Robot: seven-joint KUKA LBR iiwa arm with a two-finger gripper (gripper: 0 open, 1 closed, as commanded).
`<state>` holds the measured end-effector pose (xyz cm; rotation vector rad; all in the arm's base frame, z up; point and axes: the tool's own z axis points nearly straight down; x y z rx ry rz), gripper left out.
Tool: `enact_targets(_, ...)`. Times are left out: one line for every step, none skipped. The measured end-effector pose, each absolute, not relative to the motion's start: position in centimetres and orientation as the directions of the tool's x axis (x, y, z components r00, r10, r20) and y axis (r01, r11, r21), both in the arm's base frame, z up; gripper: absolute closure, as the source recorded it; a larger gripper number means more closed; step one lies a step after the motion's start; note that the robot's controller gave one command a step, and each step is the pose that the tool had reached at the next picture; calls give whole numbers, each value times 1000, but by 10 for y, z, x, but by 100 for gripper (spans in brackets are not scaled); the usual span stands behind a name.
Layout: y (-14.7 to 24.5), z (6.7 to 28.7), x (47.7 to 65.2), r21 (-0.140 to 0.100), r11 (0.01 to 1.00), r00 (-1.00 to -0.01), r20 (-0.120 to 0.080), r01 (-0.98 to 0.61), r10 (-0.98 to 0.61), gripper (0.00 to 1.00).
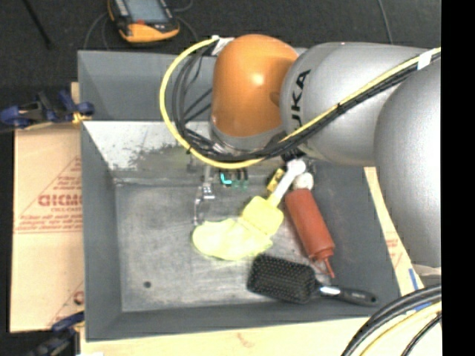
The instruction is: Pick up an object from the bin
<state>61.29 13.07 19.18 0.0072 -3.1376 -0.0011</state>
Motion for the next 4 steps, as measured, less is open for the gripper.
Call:
enact_targets(130,197,614,2,1000,-1000,-4,-2,-2,0)
enact_targets(135,156,573,0,998,-998,-9,-63,-63,0)
enact_targets(101,127,569,3,986,-986,0,-165,-165,0)
enact_targets(68,112,535,-1,996,-996,-5,-90,-90,0)
